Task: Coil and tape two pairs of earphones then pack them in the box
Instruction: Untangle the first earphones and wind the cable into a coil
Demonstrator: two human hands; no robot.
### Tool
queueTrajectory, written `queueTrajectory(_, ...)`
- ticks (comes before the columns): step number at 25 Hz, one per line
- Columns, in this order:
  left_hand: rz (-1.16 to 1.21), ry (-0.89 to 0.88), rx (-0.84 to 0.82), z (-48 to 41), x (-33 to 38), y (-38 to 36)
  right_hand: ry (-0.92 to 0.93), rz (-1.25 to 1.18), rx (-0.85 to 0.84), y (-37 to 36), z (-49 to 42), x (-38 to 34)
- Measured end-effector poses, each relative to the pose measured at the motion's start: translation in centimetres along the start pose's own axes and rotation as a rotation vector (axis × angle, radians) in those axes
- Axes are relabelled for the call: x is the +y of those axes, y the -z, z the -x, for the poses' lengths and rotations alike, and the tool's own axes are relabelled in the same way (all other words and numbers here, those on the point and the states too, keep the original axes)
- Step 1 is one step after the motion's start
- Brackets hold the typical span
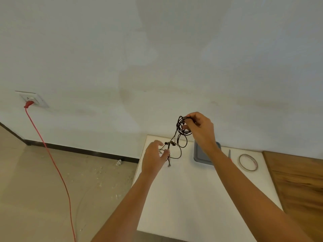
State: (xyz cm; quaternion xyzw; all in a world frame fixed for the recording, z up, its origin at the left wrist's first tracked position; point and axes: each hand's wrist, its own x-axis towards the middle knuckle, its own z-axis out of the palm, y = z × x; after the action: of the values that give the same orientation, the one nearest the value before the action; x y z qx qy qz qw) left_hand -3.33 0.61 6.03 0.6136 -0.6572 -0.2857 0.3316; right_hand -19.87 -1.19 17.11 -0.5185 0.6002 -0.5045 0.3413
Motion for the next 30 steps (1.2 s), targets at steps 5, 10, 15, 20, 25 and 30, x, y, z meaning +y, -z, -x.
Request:
queueTrajectory(5,0.209,-0.085,-0.191,-1.8,7.3,3.5,0.038,0.004,-0.088,2.0,1.4,-4.9)
queueTrajectory(10,0.103,-0.051,-0.257,-0.9,6.4,4.5,0.001,-0.25,0.104,4.9,1.6,-8.0)
queueTrajectory(15,0.24,0.12,-0.224,0.6,5.5,4.0,0.079,-0.33,0.217,5.5,1.4,-9.1)
queueTrajectory(20,0.659,0.436,0.073,-0.4,6.8,5.4,0.067,-0.259,0.425,7.3,1.2,-8.8)
queueTrajectory(25,0.982,0.508,-0.085,-1.6,9.9,8.0,-0.226,-0.344,0.32,8.8,1.5,-7.8)
queueTrajectory(30,0.953,0.212,-0.295,-1.6,15.8,9.2,-0.289,-0.065,-0.163,6.8,2.4,-6.6)
